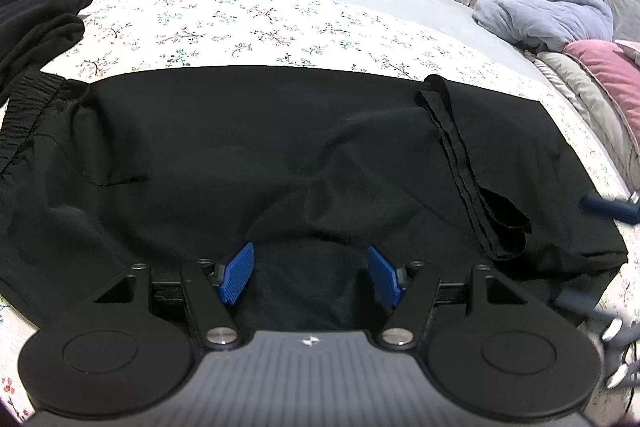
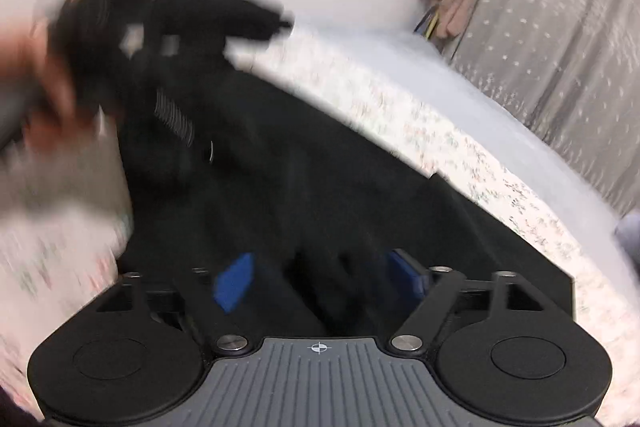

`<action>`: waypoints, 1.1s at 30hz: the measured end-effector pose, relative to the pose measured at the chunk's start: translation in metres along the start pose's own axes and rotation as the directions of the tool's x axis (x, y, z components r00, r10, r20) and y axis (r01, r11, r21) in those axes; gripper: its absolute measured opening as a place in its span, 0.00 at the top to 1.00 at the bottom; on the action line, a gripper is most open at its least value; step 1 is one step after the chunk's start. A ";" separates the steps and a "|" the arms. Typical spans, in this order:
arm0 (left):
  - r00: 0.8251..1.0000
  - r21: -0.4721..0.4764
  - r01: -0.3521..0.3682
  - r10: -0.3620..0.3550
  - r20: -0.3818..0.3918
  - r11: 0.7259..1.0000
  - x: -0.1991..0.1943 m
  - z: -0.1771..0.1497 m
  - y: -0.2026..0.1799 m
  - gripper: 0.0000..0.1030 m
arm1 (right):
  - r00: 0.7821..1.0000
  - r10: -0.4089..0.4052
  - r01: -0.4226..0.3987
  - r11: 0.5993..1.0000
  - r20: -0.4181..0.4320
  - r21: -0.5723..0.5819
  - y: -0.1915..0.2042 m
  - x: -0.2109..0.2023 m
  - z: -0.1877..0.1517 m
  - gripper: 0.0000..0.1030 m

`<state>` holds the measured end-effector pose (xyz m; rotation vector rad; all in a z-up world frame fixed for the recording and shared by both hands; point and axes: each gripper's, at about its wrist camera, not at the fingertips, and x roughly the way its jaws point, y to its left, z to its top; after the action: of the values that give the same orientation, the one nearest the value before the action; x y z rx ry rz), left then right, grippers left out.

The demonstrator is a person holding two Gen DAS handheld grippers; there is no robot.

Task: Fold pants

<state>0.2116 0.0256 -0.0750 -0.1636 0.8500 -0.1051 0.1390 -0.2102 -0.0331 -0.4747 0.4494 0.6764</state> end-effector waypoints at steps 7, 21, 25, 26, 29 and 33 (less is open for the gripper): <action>1.000 0.002 0.009 -0.009 0.002 1.000 -0.001 -0.001 -0.003 0.25 | 0.998 -0.024 0.032 0.990 -0.059 0.141 -0.026 0.024 -0.008 0.41; 1.000 0.013 0.019 -0.019 -0.003 1.000 -0.001 -0.001 -0.003 0.25 | 0.983 -0.072 0.063 0.996 -0.169 -0.057 0.001 0.046 -0.017 0.80; 1.000 0.025 0.023 -0.023 -0.004 0.999 -0.002 -0.003 -0.004 0.25 | 0.980 -0.100 0.087 0.993 -0.174 -0.079 0.006 0.052 -0.022 0.80; 1.000 0.022 0.028 -0.027 -0.006 0.999 -0.002 -0.003 -0.004 0.25 | 0.979 -0.104 0.089 0.992 -0.175 -0.091 0.007 0.049 -0.023 0.80; 0.999 0.017 0.032 -0.032 -0.009 0.999 -0.001 -0.002 -0.003 0.25 | 0.980 -0.094 0.081 0.993 -0.173 -0.083 0.008 0.045 -0.021 0.74; 0.999 0.014 0.038 -0.038 -0.010 0.999 -0.002 -0.002 -0.003 0.25 | 0.985 -0.041 0.034 0.998 -0.166 -0.045 0.006 0.056 -0.003 0.74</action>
<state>0.2091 0.0229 -0.0742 -0.1667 0.8561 -0.1477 0.1732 -0.1805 -0.0671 -0.5812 0.5832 0.6132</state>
